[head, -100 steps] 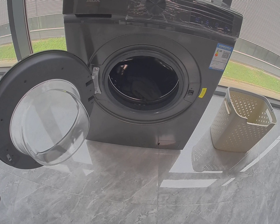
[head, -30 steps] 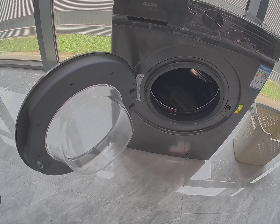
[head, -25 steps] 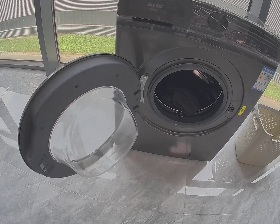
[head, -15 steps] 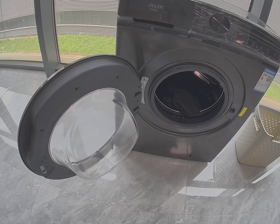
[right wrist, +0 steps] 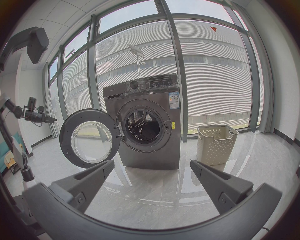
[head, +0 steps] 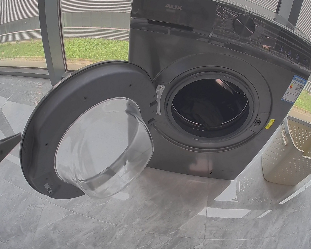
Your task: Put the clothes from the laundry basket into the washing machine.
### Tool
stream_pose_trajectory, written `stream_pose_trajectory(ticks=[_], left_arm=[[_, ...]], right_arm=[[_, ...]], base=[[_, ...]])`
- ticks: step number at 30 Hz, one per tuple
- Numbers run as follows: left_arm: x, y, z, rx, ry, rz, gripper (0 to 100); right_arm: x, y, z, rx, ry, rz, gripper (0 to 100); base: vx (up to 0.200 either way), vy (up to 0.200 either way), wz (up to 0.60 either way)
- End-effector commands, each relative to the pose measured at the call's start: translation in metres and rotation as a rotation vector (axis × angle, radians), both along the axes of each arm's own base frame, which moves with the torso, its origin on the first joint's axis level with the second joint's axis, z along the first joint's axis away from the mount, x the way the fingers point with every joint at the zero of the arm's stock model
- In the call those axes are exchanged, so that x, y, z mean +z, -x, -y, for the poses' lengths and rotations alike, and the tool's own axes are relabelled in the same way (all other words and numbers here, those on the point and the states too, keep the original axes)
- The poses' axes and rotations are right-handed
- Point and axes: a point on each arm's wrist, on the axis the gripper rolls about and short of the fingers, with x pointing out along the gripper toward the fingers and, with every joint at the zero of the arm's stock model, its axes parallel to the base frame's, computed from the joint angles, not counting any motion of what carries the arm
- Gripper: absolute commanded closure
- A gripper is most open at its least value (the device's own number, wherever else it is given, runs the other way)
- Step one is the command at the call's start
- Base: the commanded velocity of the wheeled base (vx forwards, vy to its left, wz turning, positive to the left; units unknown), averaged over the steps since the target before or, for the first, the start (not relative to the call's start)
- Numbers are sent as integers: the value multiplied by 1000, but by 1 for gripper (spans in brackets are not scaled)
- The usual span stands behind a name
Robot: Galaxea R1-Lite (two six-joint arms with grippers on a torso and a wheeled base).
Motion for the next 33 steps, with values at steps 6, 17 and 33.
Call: stream_pose_trajectory(ticks=[6,17,33], left_arm=[[-8,-105,7,-84,-6,-143,0],[8,-101,43,-371,24,-95,0],[38,-48,93,-687,199,-56,0]], right_arm=[[-2,1,0,0,4,10,0],[-2,1,0,0,-1,9,0],[-2,1,0,1,-4,7,0]], base=[[0,0,0],[0,0,0],[0,0,0]])
